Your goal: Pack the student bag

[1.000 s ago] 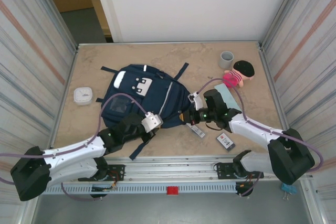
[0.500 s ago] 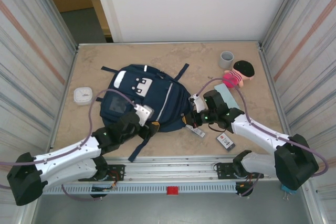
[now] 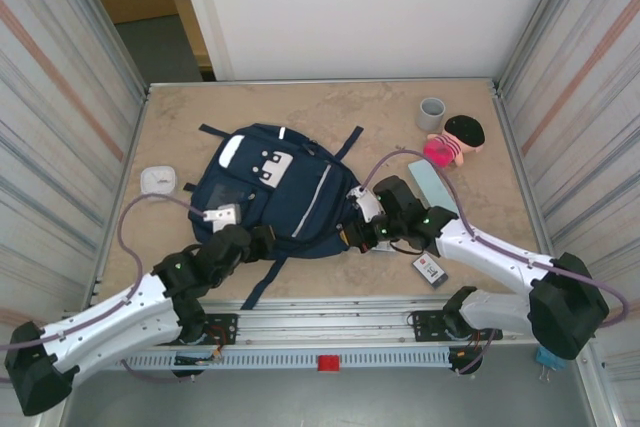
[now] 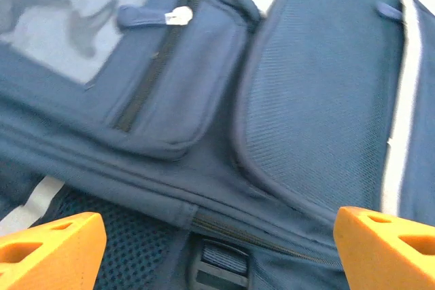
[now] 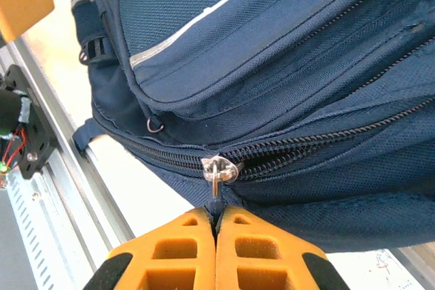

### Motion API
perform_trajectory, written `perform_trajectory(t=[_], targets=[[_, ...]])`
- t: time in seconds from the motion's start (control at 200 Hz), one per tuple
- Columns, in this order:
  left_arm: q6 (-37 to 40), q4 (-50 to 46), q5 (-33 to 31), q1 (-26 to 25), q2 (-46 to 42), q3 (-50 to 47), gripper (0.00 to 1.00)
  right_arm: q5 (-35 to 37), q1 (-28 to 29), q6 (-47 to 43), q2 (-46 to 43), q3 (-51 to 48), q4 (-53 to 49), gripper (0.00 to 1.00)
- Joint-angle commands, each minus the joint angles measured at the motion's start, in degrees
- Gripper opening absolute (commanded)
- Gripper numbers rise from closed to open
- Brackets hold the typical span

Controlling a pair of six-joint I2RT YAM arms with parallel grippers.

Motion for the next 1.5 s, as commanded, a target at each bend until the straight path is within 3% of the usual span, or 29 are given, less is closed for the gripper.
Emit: perform_trajectory(t=[0.0,0.341,0.586,0.702,0.857,0.997,1.152,1.243,1.358,1.493], targets=[[-6.82,-0.88,-0.72,3.56,-2.40,-2.20,0.85,0.49,2.27,-1.90,0.66,3.17,0.51,0.00],[-1.58,11.07,17.30,22.91,0.56,-7.43,0.83,4.14,8.42,-0.69,1.69,4.51,-0.08,0.00],[8.05,19.15,25.48,32.39,16.04,-0.96,0.83,7.31,14.86,1.25,2.51,5.90,0.46,0.00],[11.87,21.85,30.14,35.54,26.65,4.68,0.85,7.80,17.29,2.85,4.14,6.49,2.46,0.00],[13.31,26.85,34.67,36.09,38.22,11.84,0.86,7.56,19.57,5.07,8.69,9.04,6.52,0.00],[14.39,21.80,36.69,36.21,44.61,20.77,0.89,6.63,21.64,7.32,13.62,12.83,9.47,0.00],[13.24,14.46,34.52,36.35,40.40,24.68,0.89,9.34,22.37,9.62,17.61,15.91,10.77,0.00],[10.87,7.46,32.38,36.21,33.61,24.12,0.90,9.91,22.08,10.47,19.65,17.50,10.88,0.00],[2.02,-0.02,30.51,34.61,22.68,19.58,0.89,9.07,21.84,11.54,22.55,19.33,11.23,0.00],[-2.59,-13.08,23.84,33.44,11.84,18.64,0.89,7.09,21.79,12.41,24.89,20.65,11.77,0.00]])
